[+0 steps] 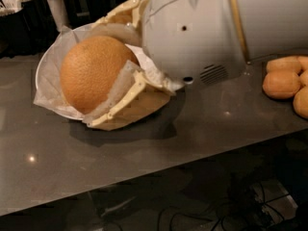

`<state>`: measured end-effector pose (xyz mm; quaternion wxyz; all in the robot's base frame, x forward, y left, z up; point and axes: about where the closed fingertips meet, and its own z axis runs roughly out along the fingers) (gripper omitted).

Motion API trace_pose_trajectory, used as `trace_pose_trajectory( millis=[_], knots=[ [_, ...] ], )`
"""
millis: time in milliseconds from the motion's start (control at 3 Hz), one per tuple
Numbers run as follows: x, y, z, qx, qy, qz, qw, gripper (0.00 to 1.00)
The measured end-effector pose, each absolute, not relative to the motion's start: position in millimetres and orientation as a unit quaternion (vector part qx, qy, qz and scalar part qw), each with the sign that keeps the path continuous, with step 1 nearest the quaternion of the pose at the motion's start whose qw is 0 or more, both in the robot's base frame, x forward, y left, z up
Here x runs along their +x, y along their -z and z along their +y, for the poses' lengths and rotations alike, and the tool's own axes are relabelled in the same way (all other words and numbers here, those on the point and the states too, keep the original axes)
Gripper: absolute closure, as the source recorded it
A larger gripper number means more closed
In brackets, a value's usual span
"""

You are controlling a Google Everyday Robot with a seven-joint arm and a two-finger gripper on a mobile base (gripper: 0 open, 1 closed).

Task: Pick orange from white bowl

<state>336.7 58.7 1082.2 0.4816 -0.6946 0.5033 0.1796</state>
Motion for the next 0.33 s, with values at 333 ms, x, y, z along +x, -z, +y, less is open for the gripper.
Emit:
trace_pose_trajectory(
  millis=[333],
  knots=[
    [334.4, -1084.3, 61.4, -0.697, -0.176, 0.502, 0.481, 1.0]
  ],
)
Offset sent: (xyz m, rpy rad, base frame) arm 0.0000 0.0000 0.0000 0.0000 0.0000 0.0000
